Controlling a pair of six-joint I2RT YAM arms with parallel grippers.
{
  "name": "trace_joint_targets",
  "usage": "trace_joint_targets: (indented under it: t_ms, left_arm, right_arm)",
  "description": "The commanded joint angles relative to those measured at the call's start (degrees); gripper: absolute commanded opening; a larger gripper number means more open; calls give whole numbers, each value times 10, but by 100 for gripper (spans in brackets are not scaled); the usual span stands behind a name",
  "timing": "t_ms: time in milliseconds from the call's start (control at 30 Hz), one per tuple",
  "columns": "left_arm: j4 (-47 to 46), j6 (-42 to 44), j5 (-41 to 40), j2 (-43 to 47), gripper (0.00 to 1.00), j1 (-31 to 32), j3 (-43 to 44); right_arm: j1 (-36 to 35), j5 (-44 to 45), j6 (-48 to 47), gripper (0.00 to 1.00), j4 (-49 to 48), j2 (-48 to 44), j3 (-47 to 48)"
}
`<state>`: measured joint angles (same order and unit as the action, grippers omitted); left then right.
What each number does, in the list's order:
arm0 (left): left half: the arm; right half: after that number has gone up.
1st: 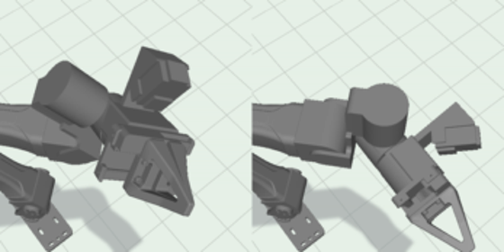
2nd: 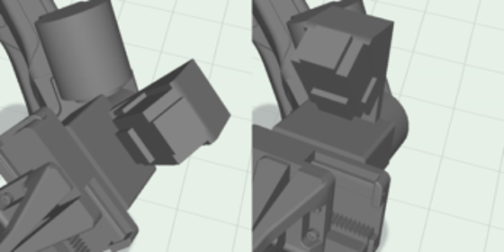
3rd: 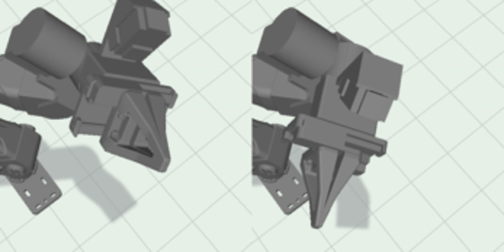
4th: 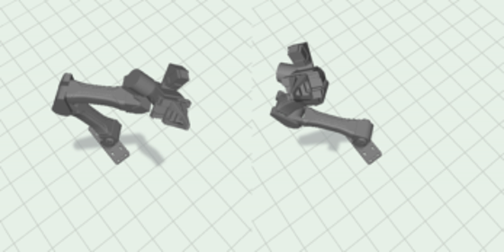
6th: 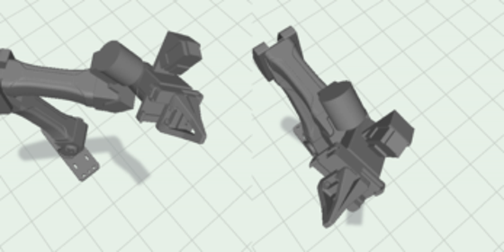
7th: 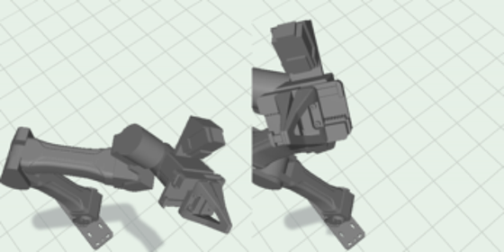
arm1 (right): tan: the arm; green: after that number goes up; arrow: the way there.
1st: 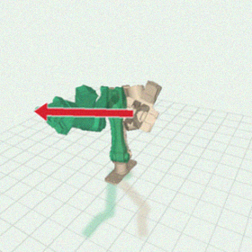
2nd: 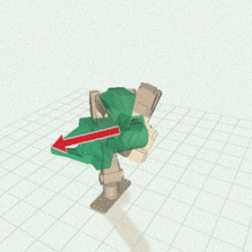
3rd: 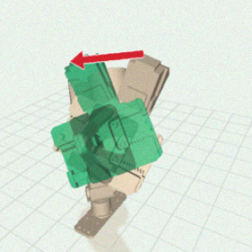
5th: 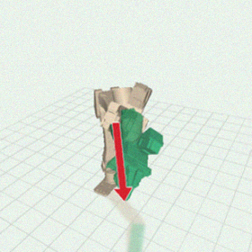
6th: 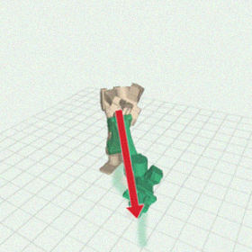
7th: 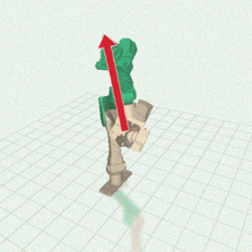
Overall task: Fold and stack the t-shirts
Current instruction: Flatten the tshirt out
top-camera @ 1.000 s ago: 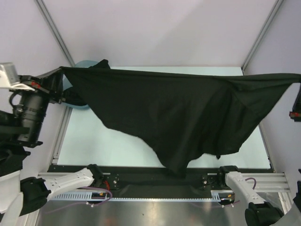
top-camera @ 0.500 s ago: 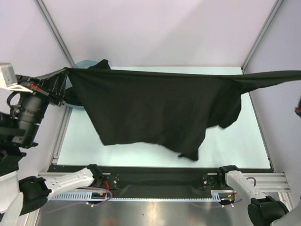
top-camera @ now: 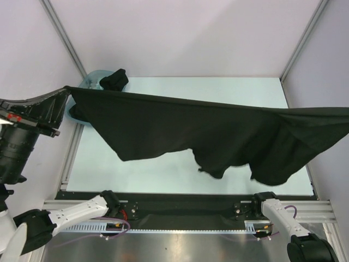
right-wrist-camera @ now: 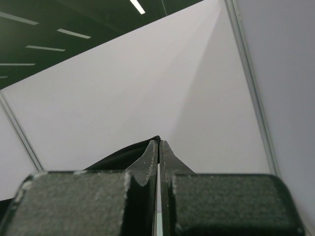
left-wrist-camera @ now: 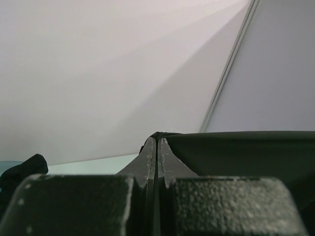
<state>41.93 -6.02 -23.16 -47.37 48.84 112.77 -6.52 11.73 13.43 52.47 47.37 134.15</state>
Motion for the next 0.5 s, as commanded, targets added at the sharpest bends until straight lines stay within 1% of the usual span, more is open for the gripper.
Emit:
trace_joint_targets:
  t_ms: [0, 100, 133, 167, 200, 233, 267, 300, 333, 367, 400, 433, 467]
  left_arm:
    - [-46, 23, -46, -9, 0, -9, -46]
    - [-94, 30, -79, -32, 0, -9, -122]
    - [-138, 40, -105, -45, 0, -9, -147]
    - [-162, 50, -122, -54, 0, -9, -196]
    - [-186, 58, -137, -64, 0, -11, -221]
    - [-240, 75, -149, -89, 0, -20, -270]
    - [-256, 67, -133, -105, 0, -36, -284]
    - [-263, 25, -105, -123, 0, -89, -292]
    - [-286, 10, -69, -165, 0, -115, -311]
    - [-308, 2, -39, -185, 1, -137, -326]
    - [-331, -8, -28, -212, 0, -172, -337]
    - [-360, -12, -19, -240, 0, -186, -341]
    - [-375, -10, -17, -299, 0, -196, -339]
  right_arm:
    - [2, 51, 2, 0, -46, 3, -40]
    - [-1, 54, -6, 0, -98, 18, -99]
    - [-2, 54, -9, 0, -114, 27, -147]
    - [-2, 55, -20, 0, -151, 39, -177]
    - [-2, 58, -24, 0, -170, 50, -203]
    - [-2, 61, -29, 0, -189, 61, -259]
    - [-2, 63, -42, 0, -232, 70, -286]
    - [-2, 66, -48, 0, -259, 95, -320]
    - [-2, 72, -53, 0, -284, 109, -366]
    - [2, 72, -55, 0, -321, 129, -388]
    - [21, 66, -47, 0, -342, 163, -408]
    - [35, 31, -38, 0, -368, 183, -431]
    - [48, 5, -26, 0, -428, 200, -485]
